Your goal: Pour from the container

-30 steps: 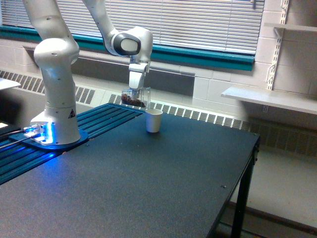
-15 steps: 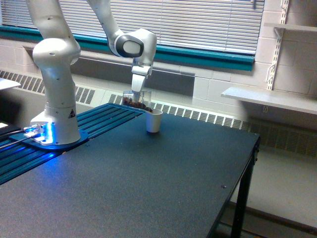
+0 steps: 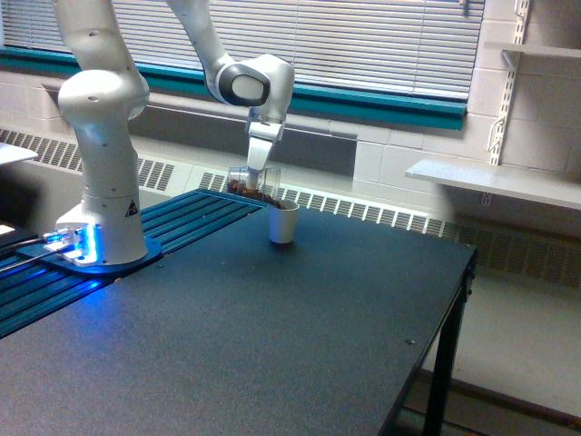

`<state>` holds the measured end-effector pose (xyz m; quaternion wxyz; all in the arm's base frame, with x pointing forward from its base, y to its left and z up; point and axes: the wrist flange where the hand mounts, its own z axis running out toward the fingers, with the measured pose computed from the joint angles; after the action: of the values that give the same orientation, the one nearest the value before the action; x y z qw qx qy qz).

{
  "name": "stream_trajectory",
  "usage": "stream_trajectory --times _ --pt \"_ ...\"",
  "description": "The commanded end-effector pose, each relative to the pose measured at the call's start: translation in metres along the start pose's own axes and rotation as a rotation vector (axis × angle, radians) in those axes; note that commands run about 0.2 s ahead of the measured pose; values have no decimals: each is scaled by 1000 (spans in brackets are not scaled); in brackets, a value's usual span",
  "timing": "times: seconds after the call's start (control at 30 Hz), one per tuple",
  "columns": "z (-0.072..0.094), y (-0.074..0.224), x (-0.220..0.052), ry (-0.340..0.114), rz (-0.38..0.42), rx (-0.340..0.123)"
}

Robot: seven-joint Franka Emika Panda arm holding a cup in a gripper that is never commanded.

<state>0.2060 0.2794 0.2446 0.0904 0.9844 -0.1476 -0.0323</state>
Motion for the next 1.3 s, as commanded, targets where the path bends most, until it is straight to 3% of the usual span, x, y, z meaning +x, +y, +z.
stream_trajectory --times 0.03,0.77,1.1,1.3 --pt "-1 -5 2 -8 -53 -12" --pt "2 -11 7 -40 -102 -54" --pt "5 -6 9 -75 -127 -89" --pt "2 -7 14 -75 -129 -84"
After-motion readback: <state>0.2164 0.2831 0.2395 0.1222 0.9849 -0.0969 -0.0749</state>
